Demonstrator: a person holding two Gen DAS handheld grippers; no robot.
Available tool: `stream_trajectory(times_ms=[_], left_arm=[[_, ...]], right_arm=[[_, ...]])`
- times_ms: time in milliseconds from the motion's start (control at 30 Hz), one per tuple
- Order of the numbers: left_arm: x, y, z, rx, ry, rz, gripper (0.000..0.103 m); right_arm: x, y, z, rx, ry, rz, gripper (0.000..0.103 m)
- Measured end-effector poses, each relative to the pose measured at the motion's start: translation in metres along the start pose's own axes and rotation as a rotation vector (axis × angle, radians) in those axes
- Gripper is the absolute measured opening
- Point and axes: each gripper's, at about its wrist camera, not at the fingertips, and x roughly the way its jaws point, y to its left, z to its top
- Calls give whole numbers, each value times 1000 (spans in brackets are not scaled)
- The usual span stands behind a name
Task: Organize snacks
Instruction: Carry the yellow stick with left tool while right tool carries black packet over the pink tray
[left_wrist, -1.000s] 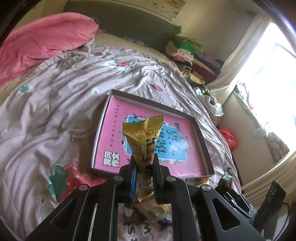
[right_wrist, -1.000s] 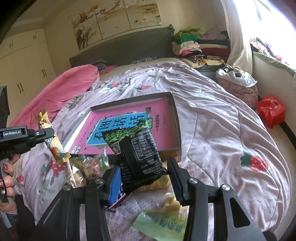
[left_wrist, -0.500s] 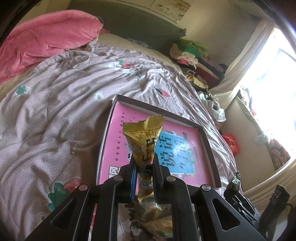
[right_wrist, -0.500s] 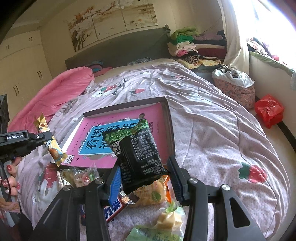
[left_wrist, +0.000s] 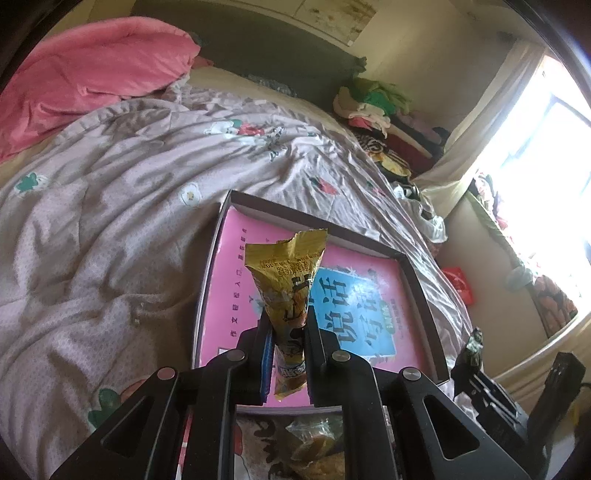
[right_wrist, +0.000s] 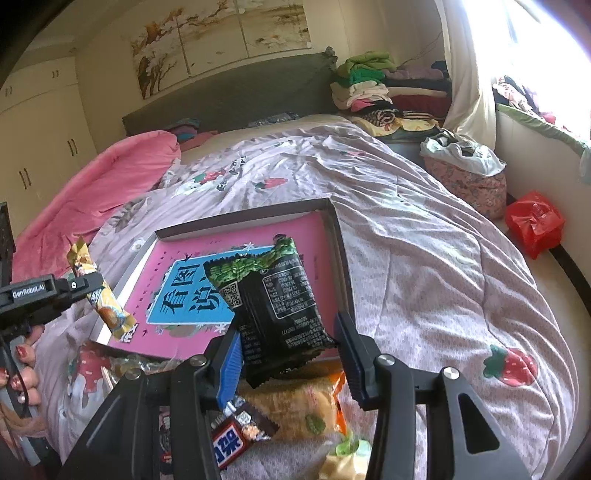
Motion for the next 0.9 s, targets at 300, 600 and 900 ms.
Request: stream_trajectory(times_ms=[300,600,900], left_arm=[[11,1,-3,15,30,-19,14],[18,3,-8,26,52,-19,14],[24,4,-13,32,68,-12,14]], right_arm=[[12,1,4,10,27,-14,48],[21,1,2,16,55,-25,48],[32,0,0,18,83,-37,48]])
